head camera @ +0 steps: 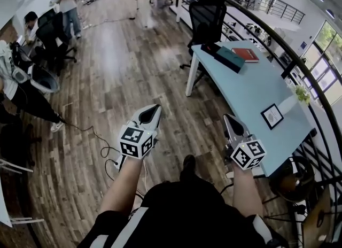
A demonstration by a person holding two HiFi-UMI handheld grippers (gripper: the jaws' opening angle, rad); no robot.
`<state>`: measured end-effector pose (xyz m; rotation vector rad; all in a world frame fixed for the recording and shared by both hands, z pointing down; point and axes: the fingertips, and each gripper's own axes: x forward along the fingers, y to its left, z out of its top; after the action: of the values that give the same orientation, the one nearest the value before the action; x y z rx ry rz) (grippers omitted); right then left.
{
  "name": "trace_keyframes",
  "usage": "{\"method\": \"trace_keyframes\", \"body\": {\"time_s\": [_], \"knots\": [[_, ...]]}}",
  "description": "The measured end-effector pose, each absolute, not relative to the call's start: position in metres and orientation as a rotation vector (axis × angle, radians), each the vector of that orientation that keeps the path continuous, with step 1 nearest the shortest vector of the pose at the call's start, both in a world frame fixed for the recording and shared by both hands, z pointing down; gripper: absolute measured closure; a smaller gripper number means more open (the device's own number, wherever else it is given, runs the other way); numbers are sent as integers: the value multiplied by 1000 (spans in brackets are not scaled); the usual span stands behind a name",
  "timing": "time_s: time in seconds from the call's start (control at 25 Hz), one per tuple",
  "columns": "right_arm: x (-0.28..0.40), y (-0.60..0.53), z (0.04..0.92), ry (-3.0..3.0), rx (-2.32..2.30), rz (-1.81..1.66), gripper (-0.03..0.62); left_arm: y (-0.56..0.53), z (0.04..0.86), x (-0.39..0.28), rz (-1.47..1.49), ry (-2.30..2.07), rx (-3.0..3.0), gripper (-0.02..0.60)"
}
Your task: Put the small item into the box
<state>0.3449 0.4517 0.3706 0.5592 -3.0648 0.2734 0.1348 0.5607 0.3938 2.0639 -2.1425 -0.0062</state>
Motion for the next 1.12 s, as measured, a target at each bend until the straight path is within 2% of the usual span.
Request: {"method": "trace_keyframes", "body": {"time_s": [0.32,1.12], "knots": [[324,391,374,-3068,535,316,594,504,399,117,18,-2124,2038,574],[303,148,397,-3064,511,451,592,236,402,112,112,-2047,2057,574]]}}
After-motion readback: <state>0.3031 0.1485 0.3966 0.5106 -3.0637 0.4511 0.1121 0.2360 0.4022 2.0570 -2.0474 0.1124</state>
